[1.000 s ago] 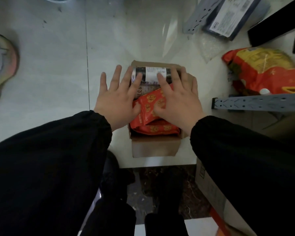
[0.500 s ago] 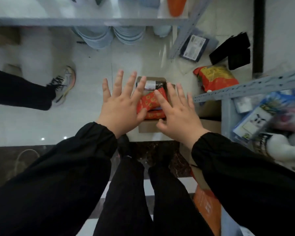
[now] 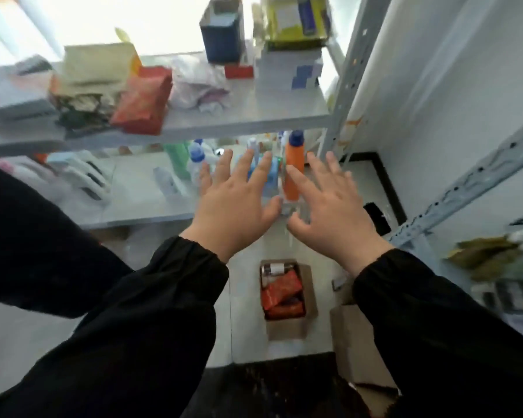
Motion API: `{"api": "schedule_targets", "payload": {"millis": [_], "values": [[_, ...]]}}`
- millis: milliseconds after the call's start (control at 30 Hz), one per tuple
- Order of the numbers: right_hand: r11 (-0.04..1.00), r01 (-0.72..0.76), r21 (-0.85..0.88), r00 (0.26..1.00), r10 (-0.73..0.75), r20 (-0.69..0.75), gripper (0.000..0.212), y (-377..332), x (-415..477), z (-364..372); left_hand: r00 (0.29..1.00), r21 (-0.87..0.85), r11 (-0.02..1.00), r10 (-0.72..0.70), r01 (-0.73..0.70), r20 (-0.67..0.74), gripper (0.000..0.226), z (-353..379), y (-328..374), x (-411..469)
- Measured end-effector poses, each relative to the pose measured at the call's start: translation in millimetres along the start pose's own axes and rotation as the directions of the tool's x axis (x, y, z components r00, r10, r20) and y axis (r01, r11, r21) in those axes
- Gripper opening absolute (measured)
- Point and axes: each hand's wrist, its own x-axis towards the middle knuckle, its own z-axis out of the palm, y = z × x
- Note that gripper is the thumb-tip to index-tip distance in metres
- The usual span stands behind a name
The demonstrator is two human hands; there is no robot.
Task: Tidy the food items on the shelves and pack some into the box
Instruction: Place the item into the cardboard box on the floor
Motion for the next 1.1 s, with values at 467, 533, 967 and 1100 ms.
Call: {"api": "schedule_targets", "payload": {"millis": [467,533,967,1100], "values": [[0.803,-0.596,0.007,0.676,0.506,-0.536,0.039,-5,-210,-106,0.679,-0.030,0.682,0.722,-0.731,-0.133,0.053,-95,168,-45],[0.740,-0.672,0.017,0.597,0.556,-0.578,0.035,-6,-265,-117,0.594,-0.022,0.598,0.791,-0.801,-0.146,0.057,-98,207,-77],[0.451,-0.876,0.172,0.234,0.710,-0.664,0.045,-23,-604,-142,0.249,-0.031,0.247,0.959,-0.968,-0.137,0.075,-110,400,-334],[0.396,-0.896,0.202,0.217,0.787,-0.578,0.047,-15,-694,-149,0.229,-0.072,0.220,0.962,-0.973,-0.150,0.064,-97,447,-405]]}}
